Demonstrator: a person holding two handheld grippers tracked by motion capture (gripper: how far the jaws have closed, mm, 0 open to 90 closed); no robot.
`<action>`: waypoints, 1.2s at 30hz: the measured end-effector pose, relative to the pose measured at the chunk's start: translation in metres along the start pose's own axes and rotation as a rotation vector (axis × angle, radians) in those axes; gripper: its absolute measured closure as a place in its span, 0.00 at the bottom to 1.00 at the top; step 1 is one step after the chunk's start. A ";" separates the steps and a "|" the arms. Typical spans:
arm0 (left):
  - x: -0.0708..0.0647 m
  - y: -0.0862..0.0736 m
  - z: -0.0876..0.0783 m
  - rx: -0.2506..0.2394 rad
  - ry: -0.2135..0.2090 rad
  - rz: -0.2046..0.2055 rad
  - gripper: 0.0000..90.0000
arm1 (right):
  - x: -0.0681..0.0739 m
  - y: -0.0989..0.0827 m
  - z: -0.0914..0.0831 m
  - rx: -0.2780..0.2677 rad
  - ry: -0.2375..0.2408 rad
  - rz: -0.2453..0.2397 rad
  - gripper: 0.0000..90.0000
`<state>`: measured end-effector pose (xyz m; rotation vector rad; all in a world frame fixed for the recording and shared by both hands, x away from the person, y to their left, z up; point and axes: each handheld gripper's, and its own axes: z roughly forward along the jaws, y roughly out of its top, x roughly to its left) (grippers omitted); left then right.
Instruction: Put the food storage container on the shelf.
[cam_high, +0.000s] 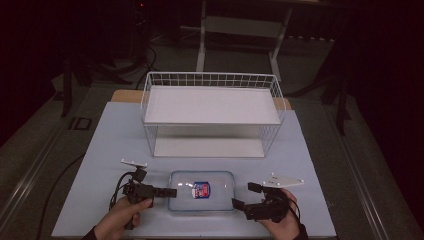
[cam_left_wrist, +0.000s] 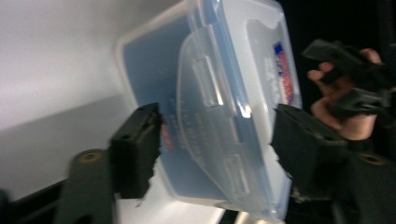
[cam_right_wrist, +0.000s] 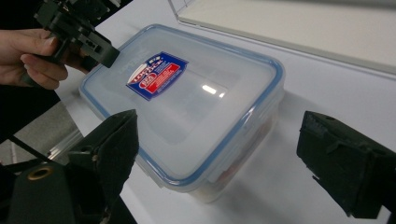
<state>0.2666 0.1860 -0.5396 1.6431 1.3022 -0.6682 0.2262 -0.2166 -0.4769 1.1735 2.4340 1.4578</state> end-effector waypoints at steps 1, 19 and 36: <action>0.000 0.000 0.000 -0.001 0.000 -0.002 0.39 | -0.001 -0.001 0.000 0.006 -0.004 0.012 0.15; -0.019 -0.009 -0.004 0.019 -0.041 0.127 0.61 | -0.015 -0.004 0.010 0.069 0.074 0.216 0.25; -0.023 -0.017 -0.006 0.023 -0.042 0.175 0.64 | -0.029 -0.011 0.013 0.119 0.165 0.287 0.51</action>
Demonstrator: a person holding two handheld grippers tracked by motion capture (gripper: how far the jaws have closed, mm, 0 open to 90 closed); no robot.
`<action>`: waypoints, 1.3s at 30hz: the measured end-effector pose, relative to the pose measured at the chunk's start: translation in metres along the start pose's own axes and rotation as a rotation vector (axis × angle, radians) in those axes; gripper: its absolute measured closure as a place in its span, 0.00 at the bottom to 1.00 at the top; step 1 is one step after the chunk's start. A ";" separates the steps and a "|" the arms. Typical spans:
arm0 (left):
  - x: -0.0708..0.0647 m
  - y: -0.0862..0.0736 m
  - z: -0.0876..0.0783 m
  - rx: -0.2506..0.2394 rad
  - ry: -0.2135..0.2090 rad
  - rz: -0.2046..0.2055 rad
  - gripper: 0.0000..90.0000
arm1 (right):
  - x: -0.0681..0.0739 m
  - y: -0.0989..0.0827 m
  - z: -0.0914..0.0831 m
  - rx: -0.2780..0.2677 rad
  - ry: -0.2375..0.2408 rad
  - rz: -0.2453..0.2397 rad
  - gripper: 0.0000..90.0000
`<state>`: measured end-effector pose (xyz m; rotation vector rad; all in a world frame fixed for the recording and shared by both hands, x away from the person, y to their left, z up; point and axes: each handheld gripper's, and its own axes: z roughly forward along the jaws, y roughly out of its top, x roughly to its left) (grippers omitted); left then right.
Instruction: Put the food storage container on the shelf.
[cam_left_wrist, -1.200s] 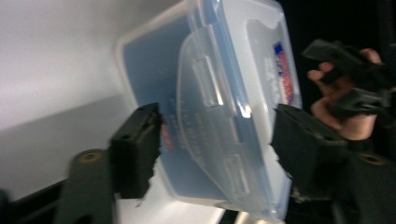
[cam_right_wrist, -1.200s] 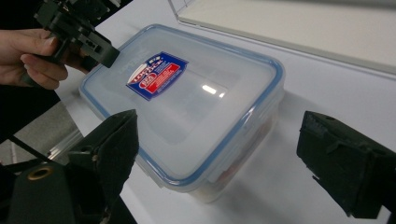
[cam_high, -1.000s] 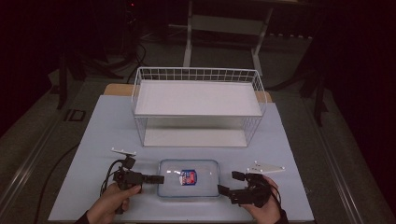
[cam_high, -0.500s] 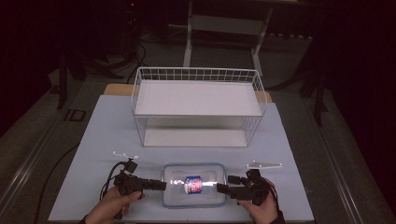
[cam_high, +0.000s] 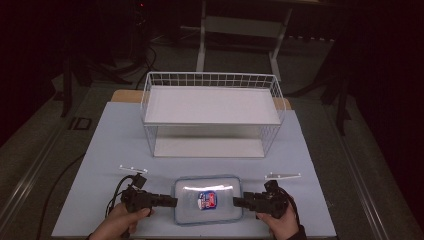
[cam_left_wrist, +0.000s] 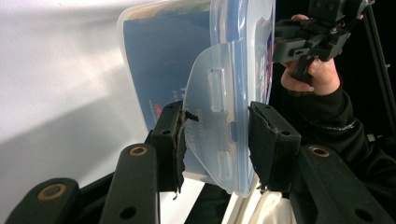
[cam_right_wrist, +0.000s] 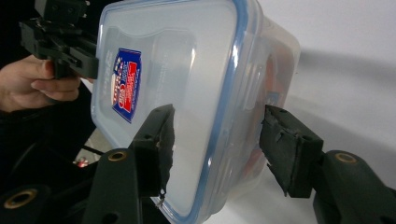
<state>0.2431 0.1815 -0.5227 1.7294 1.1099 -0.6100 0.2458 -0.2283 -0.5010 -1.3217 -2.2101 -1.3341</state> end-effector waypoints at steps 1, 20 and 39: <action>-0.001 -0.001 0.000 -0.004 0.004 -0.001 0.64 | 0.001 0.000 0.000 0.004 0.000 -0.001 0.51; -0.021 0.017 -0.001 -0.090 0.109 0.099 0.62 | 0.013 0.012 -0.005 -0.031 -0.082 -0.011 0.52; -0.034 0.061 -0.010 -0.175 0.145 0.169 0.62 | 0.009 0.057 -0.014 -0.097 -0.089 -0.048 0.52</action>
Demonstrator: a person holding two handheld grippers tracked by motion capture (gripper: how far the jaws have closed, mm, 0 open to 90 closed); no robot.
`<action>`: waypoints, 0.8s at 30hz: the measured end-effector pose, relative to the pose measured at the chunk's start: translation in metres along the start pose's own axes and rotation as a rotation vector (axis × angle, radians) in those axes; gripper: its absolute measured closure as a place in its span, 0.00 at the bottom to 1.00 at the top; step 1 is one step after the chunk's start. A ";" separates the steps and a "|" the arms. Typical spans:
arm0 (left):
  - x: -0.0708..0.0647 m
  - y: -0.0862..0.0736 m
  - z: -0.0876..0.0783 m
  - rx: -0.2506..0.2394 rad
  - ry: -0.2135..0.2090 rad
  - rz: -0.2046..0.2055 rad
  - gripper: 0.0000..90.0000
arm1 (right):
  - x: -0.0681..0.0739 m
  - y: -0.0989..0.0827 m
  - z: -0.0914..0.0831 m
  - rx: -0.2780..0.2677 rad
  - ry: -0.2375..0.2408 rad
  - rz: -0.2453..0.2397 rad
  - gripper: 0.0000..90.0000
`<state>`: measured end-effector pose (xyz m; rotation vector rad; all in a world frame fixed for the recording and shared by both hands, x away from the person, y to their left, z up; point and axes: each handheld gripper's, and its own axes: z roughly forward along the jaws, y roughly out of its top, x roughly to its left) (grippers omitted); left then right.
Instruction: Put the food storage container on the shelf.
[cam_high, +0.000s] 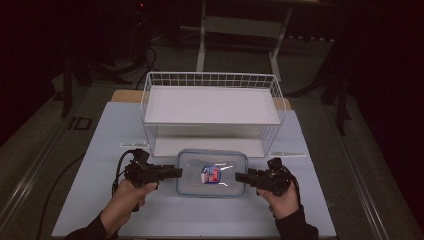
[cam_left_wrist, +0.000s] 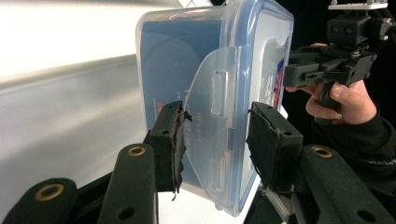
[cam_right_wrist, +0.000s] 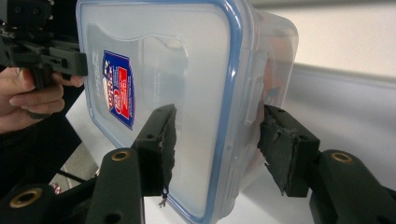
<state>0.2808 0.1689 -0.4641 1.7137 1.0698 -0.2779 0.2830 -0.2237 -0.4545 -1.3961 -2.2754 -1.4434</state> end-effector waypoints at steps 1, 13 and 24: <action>0.000 0.000 0.000 0.000 0.000 0.000 0.62 | 0.000 0.000 0.000 0.000 0.000 0.000 0.52; 0.008 0.022 0.016 -0.064 0.011 0.017 0.62 | -0.020 0.028 0.000 -0.051 -0.017 -0.003 0.52; 0.029 0.025 0.036 -0.106 0.061 0.029 0.60 | -0.040 0.033 0.016 -0.061 -0.039 -0.003 0.51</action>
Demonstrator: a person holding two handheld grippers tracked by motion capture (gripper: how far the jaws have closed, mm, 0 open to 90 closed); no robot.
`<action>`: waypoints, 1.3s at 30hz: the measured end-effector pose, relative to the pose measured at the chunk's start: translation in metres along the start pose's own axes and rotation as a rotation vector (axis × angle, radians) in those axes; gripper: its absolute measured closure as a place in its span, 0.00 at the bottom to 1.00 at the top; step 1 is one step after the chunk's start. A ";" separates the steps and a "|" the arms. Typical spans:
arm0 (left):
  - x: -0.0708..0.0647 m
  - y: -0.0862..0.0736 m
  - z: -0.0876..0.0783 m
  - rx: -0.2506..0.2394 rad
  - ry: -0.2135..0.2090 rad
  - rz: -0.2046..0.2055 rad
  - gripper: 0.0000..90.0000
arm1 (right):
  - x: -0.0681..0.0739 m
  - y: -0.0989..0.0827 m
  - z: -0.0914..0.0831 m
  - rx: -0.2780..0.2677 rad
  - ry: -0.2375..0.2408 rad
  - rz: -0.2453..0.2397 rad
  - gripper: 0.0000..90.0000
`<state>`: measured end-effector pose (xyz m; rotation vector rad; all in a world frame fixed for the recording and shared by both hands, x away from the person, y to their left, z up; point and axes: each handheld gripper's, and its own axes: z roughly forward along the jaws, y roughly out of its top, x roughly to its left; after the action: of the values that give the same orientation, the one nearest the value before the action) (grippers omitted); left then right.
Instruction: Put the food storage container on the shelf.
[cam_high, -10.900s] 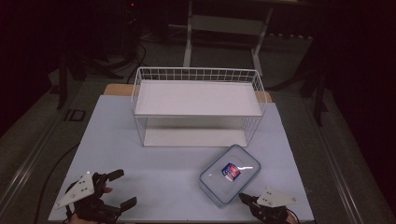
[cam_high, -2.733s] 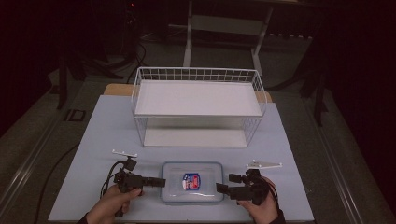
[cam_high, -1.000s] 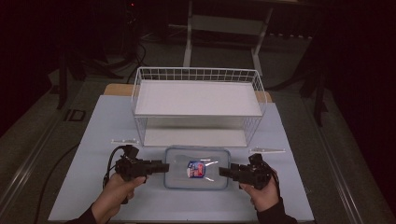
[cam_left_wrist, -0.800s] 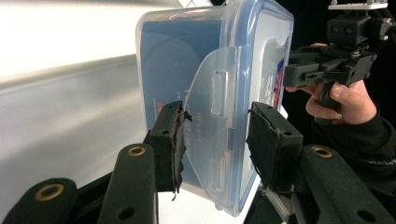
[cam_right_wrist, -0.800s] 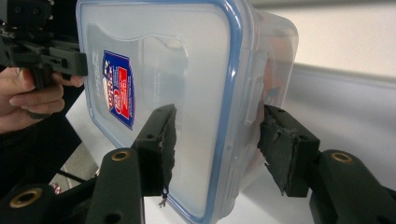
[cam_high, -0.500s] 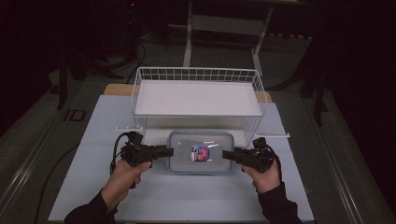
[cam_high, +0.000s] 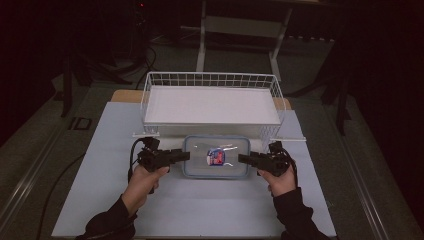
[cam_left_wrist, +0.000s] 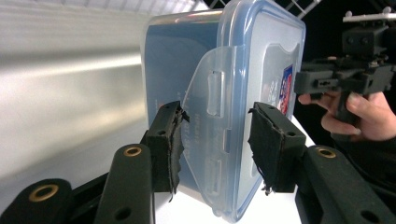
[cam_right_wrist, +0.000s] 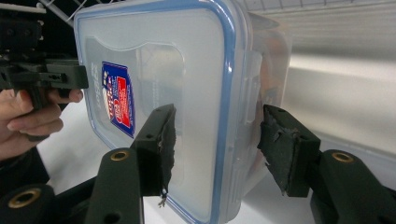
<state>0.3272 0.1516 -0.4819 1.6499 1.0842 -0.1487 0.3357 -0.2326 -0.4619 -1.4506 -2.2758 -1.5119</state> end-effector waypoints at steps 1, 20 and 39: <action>0.002 0.000 0.002 -0.017 0.000 0.002 0.60 | -0.001 0.001 0.001 -0.003 -0.004 -0.001 0.51; 0.028 -0.007 0.025 -0.058 0.063 -0.009 0.57 | -0.021 0.003 0.029 -0.010 -0.057 -0.011 0.50; 0.033 -0.006 0.033 -0.109 0.085 0.019 0.52 | -0.025 0.009 0.045 -0.041 -0.099 -0.012 0.36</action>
<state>0.3555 0.1431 -0.5186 1.5802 1.1206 -0.0074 0.3755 -0.2148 -0.4916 -1.5588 -2.3248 -1.5317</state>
